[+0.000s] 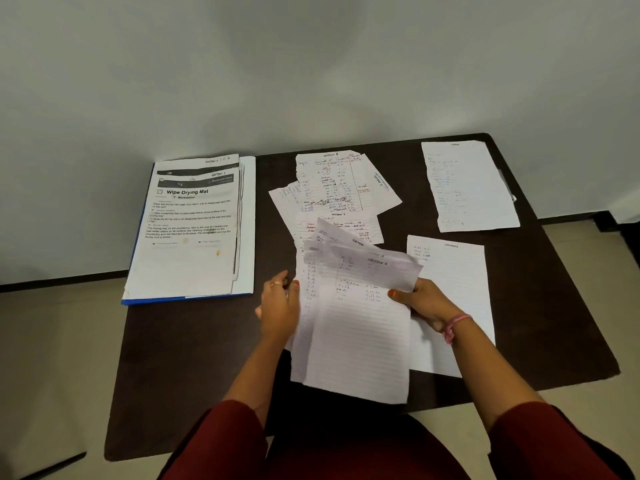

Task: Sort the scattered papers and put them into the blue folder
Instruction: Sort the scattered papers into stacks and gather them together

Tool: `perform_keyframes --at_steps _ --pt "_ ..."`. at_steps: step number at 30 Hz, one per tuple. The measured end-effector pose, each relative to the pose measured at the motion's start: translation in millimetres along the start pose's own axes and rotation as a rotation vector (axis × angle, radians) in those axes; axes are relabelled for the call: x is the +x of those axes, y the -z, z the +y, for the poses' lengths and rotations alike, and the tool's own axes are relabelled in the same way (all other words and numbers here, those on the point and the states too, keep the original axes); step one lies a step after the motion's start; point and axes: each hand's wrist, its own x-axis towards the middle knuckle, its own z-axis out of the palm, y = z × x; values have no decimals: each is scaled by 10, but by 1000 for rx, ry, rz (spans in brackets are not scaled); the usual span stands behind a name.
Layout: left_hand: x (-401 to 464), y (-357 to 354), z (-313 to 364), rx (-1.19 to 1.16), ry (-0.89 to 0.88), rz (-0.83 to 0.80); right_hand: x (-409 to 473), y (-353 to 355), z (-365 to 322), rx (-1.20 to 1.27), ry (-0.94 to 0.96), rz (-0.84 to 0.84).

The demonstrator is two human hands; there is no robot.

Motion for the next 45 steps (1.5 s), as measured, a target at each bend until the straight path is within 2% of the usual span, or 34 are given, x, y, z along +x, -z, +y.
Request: perform_keyframes --at_steps 8,16,25,33,37,40,45 --pt "-11 155 -140 -210 115 -66 18 -68 -47 30 14 -78" --pt "-48 159 -154 -201 121 -73 -14 -92 -79 -59 33 -135" --pt "-146 256 -228 -156 86 70 20 194 -61 -33 -28 -103" --pt "-273 350 -375 -247 96 310 46 420 -59 202 -111 48" --pt "-292 306 -392 -254 99 338 92 395 -6 140 -84 81" --pt "-306 238 -385 -164 104 352 92 372 25 118 -61 79" --pt "-357 90 -330 -92 -16 274 43 361 39 203 -43 69"
